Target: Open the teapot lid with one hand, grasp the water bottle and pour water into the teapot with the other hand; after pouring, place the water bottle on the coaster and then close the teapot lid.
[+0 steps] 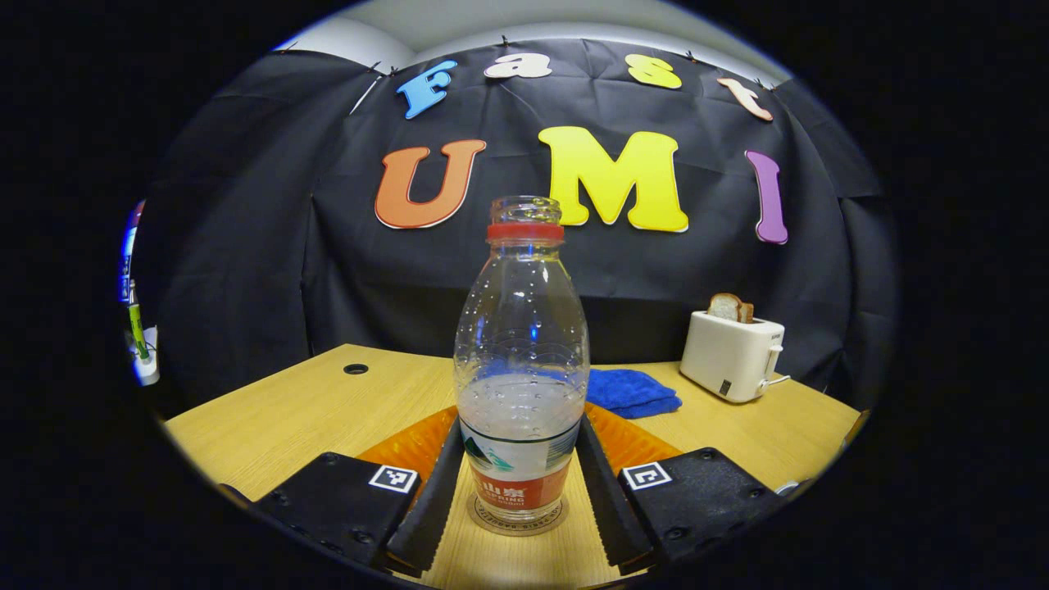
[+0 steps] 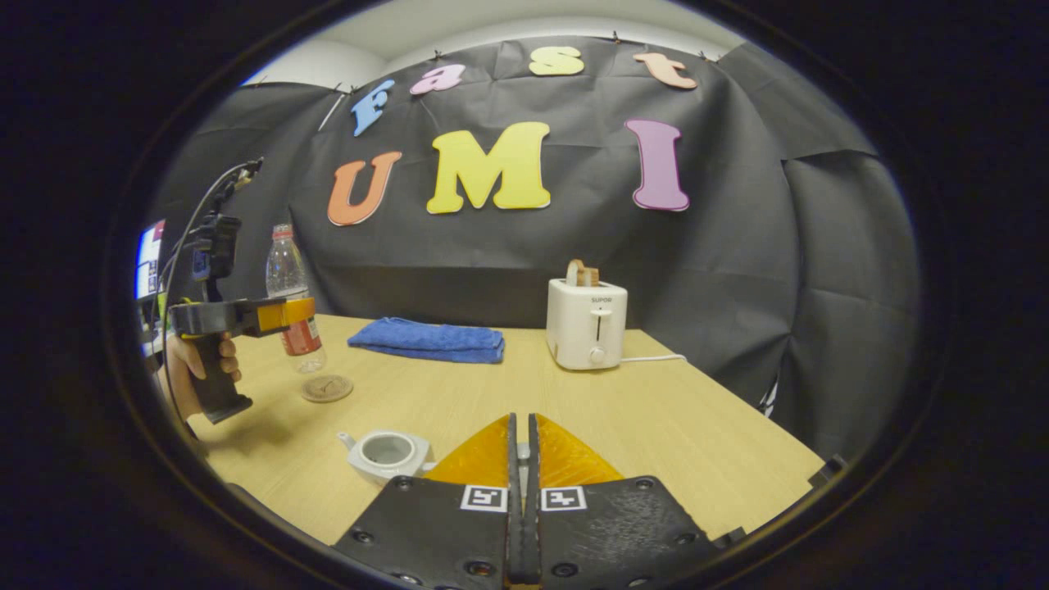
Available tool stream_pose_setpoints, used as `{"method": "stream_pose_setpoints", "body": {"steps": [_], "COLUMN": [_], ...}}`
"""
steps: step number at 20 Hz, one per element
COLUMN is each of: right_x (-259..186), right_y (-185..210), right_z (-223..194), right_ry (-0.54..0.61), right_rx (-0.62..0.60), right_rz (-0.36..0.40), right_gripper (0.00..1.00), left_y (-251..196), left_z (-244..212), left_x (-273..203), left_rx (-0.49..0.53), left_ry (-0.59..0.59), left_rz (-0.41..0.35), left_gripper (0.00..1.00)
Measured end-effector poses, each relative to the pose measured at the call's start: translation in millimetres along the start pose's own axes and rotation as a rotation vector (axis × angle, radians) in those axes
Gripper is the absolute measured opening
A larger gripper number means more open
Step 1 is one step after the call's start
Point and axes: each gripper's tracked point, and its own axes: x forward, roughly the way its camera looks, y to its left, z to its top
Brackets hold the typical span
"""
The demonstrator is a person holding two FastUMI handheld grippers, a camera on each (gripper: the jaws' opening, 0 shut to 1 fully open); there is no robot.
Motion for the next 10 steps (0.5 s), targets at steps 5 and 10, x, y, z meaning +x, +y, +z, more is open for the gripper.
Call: {"method": "stream_pose_setpoints", "body": {"steps": [5,10], "right_x": [4,7], "right_y": [2,0], "right_z": [-4,-10], "right_ry": [0.012,0.027], "right_rx": [0.014,0.024], "right_rz": [0.008,0.005], "right_gripper": [0.01,0.0], "left_y": [-1,0], "left_z": [-23,-32], "left_x": [13,20], "left_rx": [0.026,0.05], "left_ry": [0.04,0.046], "left_rz": [0.004,0.016], "left_gripper": [0.76,0.77]}}
